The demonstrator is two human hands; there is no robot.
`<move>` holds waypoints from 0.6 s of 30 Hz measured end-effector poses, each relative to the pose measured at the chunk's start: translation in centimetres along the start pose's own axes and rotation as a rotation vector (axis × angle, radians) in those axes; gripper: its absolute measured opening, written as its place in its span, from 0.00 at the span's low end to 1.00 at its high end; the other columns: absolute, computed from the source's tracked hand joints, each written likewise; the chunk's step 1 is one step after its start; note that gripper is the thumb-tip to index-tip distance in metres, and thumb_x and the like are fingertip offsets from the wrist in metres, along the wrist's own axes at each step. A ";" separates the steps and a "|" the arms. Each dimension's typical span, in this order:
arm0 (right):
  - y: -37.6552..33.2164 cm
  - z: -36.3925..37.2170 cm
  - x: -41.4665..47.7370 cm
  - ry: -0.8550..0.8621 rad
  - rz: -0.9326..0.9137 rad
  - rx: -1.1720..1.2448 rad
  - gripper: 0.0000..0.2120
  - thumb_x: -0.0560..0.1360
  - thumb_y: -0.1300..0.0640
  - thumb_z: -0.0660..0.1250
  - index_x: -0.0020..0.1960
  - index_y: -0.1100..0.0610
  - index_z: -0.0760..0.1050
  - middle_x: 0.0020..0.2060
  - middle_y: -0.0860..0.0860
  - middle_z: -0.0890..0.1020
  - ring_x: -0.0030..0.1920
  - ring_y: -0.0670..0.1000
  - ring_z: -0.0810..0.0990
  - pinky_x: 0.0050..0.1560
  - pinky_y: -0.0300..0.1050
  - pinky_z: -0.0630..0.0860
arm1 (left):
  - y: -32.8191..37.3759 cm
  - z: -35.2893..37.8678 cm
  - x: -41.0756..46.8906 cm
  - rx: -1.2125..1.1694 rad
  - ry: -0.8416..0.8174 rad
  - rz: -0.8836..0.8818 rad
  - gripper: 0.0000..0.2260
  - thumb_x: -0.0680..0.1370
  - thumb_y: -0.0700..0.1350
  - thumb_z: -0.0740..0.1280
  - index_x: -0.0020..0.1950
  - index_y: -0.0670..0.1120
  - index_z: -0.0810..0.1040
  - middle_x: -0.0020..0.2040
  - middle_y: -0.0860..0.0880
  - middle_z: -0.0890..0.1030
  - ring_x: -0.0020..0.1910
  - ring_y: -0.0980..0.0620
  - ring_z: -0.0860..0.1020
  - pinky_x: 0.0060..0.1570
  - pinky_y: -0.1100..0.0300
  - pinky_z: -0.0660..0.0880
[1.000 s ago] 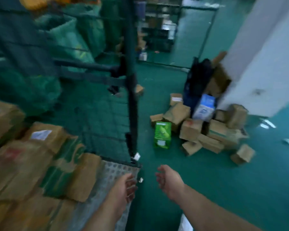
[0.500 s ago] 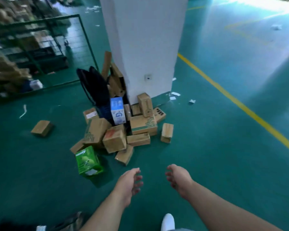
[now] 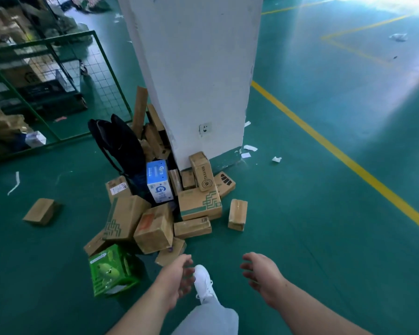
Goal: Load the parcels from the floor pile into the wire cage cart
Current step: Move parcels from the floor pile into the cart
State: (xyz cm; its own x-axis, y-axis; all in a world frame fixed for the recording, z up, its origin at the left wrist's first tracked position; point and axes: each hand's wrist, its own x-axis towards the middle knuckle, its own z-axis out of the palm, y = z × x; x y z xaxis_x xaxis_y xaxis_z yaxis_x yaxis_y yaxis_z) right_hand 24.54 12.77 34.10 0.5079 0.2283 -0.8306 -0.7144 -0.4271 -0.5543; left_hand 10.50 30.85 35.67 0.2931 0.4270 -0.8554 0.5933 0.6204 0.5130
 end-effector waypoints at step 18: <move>-25.2 4.2 17.2 0.016 -0.043 -0.164 0.10 0.81 0.54 0.63 0.57 0.55 0.80 0.50 0.55 0.84 0.45 0.53 0.79 0.46 0.48 0.73 | 28.4 7.8 18.9 0.001 -0.071 -0.003 0.10 0.82 0.51 0.64 0.50 0.47 0.80 0.42 0.48 0.80 0.38 0.50 0.77 0.38 0.57 0.73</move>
State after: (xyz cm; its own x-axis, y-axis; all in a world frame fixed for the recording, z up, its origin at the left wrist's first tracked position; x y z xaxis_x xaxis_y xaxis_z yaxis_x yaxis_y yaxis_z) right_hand 49.25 31.11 33.60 0.5451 0.2358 -0.8045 -0.6044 -0.5546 -0.5720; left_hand 38.74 51.39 33.51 0.3440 0.3773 -0.8599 0.5949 0.6209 0.5104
